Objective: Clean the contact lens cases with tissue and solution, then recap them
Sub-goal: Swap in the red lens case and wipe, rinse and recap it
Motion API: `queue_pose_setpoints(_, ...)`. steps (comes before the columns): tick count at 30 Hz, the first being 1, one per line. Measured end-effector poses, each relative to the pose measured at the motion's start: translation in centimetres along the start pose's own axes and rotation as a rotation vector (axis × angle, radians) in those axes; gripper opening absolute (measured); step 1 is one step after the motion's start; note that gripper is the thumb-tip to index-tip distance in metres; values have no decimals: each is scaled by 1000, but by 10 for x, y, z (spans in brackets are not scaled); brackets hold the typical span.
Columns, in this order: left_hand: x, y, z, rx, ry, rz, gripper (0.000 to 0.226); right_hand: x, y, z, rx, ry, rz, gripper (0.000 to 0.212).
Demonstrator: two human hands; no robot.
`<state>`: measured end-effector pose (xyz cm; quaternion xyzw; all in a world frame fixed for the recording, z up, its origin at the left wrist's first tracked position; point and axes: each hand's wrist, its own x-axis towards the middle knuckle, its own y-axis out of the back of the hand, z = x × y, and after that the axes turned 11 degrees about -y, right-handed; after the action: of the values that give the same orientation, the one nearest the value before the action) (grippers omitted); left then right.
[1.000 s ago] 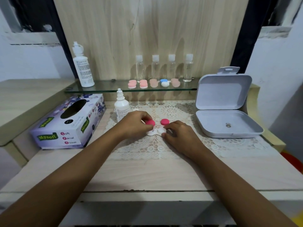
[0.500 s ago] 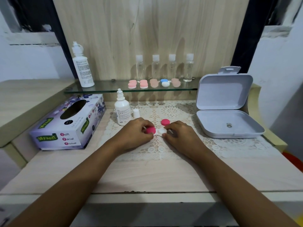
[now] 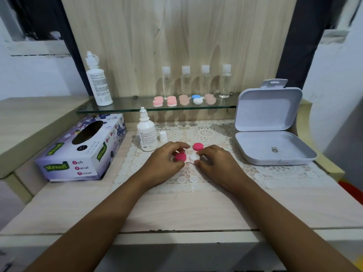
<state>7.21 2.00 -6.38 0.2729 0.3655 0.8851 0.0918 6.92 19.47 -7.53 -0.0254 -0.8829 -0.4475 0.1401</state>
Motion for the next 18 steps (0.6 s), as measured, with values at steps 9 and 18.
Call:
queue_pose_setpoints(9, 0, -1, -3, 30, 16, 10, 43, 0, 0, -1, -12, -3, 4, 28)
queue_pose_setpoints(18, -2, -5, -4, 53, -10, -12, 43, -1, 1, -2, -9, 3, 13, 27)
